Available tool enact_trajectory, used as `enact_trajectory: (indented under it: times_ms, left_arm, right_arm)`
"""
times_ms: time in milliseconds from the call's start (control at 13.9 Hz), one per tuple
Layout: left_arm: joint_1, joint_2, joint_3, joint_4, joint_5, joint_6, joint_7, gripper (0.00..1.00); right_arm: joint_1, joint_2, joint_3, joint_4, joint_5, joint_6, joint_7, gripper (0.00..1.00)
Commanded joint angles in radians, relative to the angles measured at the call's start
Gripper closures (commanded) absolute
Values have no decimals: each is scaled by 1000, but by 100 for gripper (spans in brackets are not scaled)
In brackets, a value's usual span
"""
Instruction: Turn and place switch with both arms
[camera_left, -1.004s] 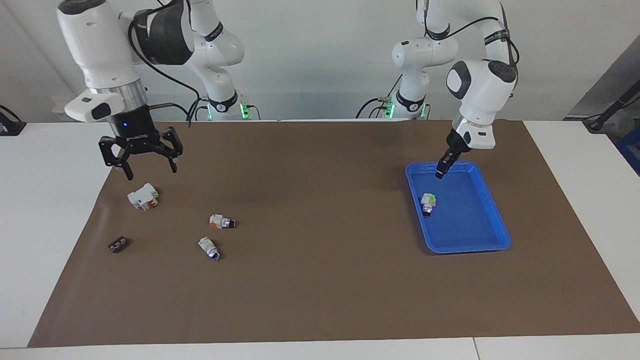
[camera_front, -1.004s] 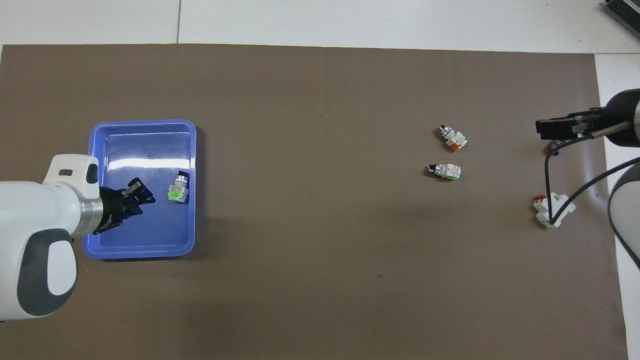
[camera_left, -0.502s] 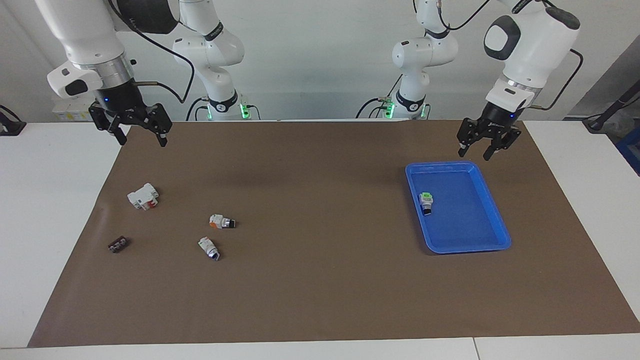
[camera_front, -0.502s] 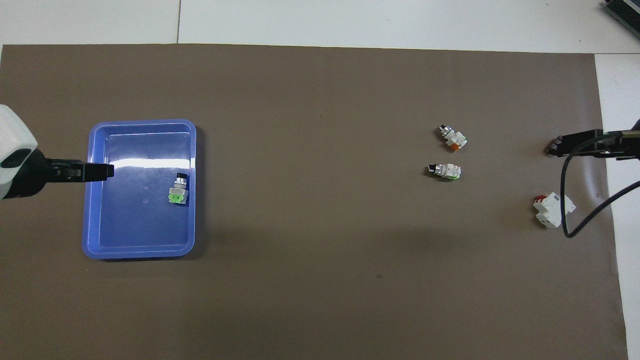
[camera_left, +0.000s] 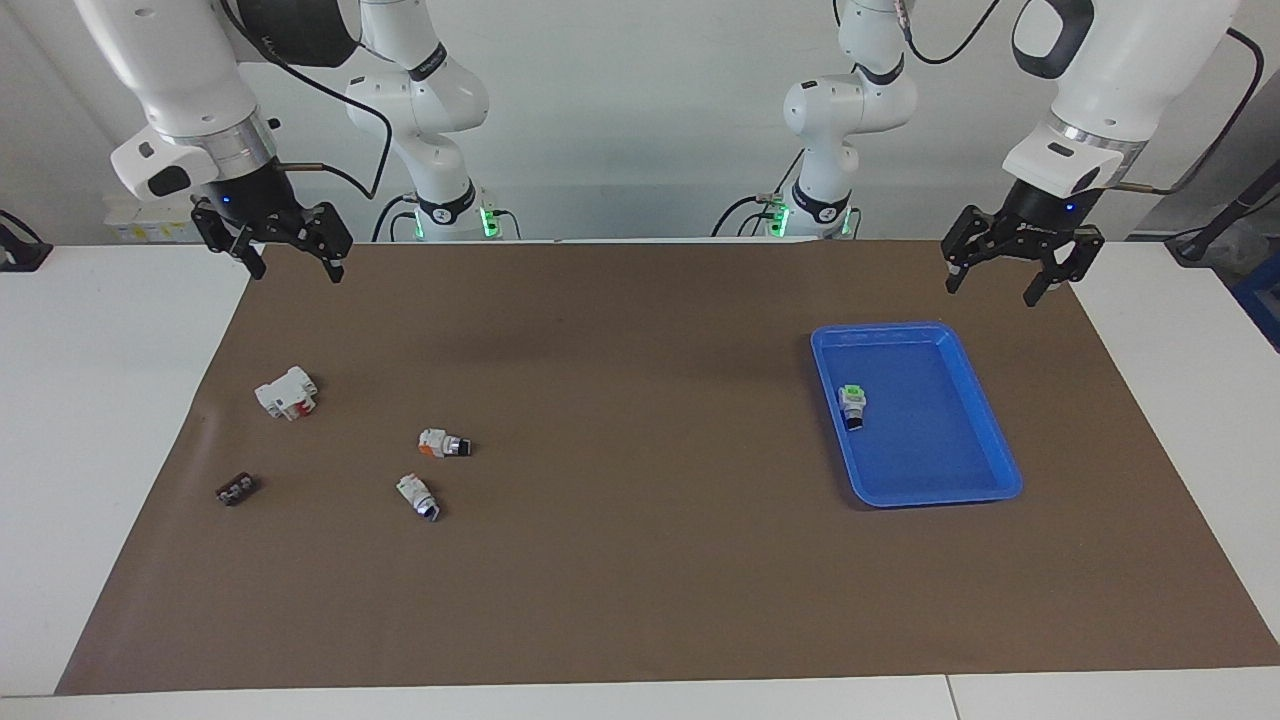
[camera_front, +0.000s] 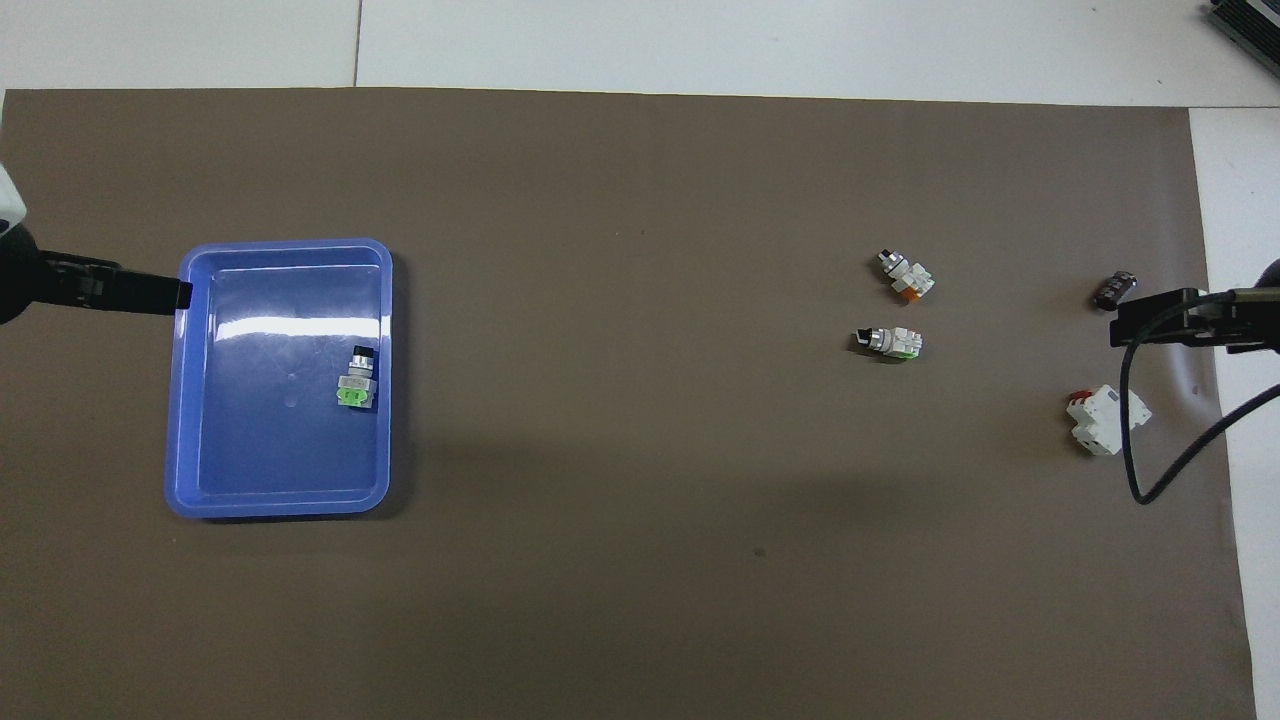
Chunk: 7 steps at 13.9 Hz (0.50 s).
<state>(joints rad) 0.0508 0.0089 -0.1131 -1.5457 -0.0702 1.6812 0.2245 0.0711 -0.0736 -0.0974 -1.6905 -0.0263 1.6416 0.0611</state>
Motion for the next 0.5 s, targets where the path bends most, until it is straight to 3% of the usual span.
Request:
enact_trajectory:
  times_ms: [0, 143, 430]
  left_arm:
    - [-49, 49, 76, 79, 26, -55, 6, 0]
    - [-129, 42, 159, 79, 23, -98, 6, 0]
    - [-115, -15, 168, 55, 26, -191, -14, 0]
  right_arm:
    - [-13, 44, 4, 69, 12, -54, 20, 0]
    - [-13, 35, 4, 58, 9, -51, 20, 0]
    - [-10, 17, 4, 22, 8, -49, 17, 0]
